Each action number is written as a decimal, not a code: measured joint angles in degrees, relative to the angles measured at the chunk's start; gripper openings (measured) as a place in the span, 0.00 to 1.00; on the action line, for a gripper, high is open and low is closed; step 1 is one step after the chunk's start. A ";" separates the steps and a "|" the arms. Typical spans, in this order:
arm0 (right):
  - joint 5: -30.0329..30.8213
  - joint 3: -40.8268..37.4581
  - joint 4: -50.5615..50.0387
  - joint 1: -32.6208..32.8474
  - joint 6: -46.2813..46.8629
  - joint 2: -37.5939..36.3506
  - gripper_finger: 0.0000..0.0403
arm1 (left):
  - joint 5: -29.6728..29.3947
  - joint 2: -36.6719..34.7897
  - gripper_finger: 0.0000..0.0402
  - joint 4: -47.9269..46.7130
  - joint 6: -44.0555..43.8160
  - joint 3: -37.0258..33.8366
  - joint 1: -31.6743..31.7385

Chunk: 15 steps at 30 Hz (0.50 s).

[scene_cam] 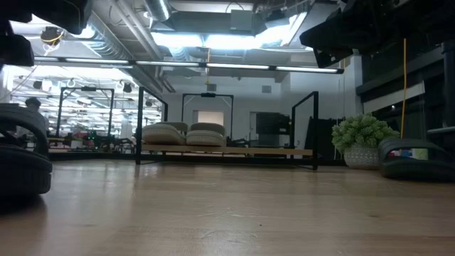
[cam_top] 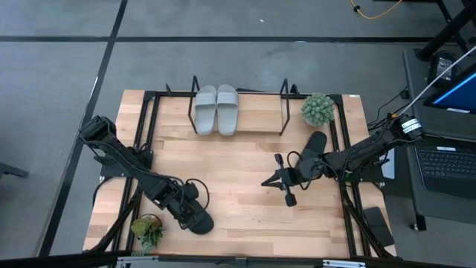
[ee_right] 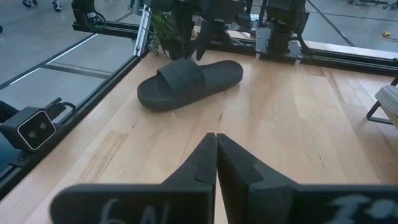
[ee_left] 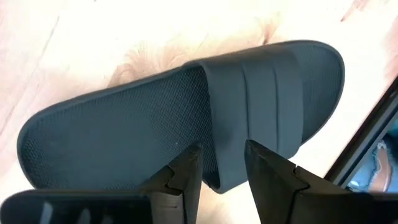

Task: Pick and place slides into the shelf
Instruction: Put the left black slide on the shelf

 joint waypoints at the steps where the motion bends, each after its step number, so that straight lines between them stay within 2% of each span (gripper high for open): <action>1: 0.00 0.00 0.00 0.00 0.02 0.00 0.04 | 0.07 -0.03 0.28 0.82 0.07 -0.31 0.22; 8: -2.68 0.00 0.02 0.02 0.20 0.00 0.04 | 4.28 -0.11 0.28 2.86 2.07 -2.20 1.31; 15: -2.73 0.02 0.24 0.06 0.22 0.00 0.04 | 2.31 -4.76 0.28 2.57 3.03 -2.22 1.55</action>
